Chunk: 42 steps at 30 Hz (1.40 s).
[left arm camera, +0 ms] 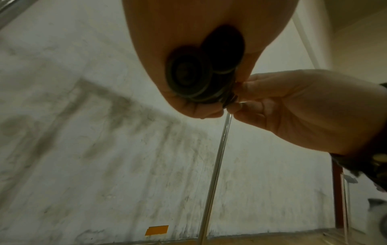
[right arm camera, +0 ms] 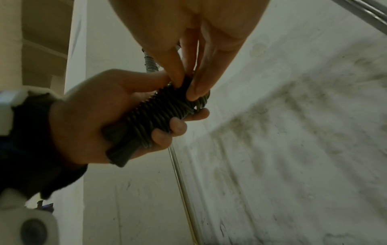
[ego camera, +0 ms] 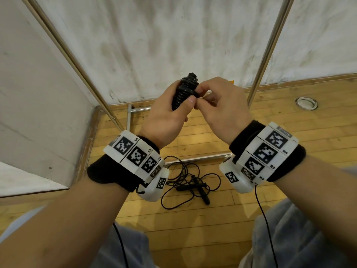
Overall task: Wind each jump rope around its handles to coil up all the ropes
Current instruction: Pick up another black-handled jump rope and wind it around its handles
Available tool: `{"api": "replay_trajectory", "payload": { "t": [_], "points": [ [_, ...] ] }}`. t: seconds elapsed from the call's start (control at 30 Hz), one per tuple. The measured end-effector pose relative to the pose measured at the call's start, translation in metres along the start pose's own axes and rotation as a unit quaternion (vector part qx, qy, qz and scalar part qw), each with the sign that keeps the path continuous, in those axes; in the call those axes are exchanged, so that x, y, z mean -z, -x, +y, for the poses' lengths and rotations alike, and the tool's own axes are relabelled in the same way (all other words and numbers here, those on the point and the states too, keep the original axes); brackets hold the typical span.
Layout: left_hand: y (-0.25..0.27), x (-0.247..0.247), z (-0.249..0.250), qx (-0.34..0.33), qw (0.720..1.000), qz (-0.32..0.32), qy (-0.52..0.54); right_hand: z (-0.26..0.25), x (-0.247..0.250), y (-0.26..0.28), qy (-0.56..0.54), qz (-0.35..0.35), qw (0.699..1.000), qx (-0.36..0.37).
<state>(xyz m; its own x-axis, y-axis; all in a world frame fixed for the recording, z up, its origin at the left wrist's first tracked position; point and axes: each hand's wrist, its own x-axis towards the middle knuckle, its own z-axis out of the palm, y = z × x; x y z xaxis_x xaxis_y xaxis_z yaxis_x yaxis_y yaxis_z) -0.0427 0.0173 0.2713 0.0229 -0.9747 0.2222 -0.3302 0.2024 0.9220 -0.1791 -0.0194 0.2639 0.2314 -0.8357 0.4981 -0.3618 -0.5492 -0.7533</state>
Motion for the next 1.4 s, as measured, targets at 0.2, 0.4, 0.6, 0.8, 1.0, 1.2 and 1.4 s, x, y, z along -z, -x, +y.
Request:
{"api": "replay_trajectory", "payload": {
  "t": [0.2,0.4,0.6,0.8,1.0,1.2,1.4],
  "points": [
    [-0.002,0.001,0.002,0.001,1.000,-0.023,0.021,-0.001,0.000,-0.001,0.013,-0.001,1.000,0.021],
    [-0.003,-0.003,-0.002,0.028,0.999,0.008,0.016,-0.002,-0.007,0.007,0.035,-0.006,0.998,0.043],
    [0.000,-0.003,0.002,0.062,0.997,0.000,0.035,-0.004,-0.002,0.007,0.027,-0.021,0.998,0.052],
    [-0.001,-0.009,0.009,0.059,0.996,0.034,0.057,-0.006,0.004,0.005,0.029,-0.016,0.997,0.073],
    [-0.006,-0.013,0.009,0.093,0.991,0.100,0.014,-0.011,0.001,0.005,0.120,-0.026,0.986,0.114],
    [-0.007,-0.011,0.009,0.123,0.987,0.097,0.028,-0.013,0.002,0.001,0.145,-0.039,0.981,0.120],
    [-0.008,-0.013,0.018,0.124,0.984,0.107,0.066,-0.019,0.006,-0.003,0.148,-0.033,0.981,0.118]
  ]
}}
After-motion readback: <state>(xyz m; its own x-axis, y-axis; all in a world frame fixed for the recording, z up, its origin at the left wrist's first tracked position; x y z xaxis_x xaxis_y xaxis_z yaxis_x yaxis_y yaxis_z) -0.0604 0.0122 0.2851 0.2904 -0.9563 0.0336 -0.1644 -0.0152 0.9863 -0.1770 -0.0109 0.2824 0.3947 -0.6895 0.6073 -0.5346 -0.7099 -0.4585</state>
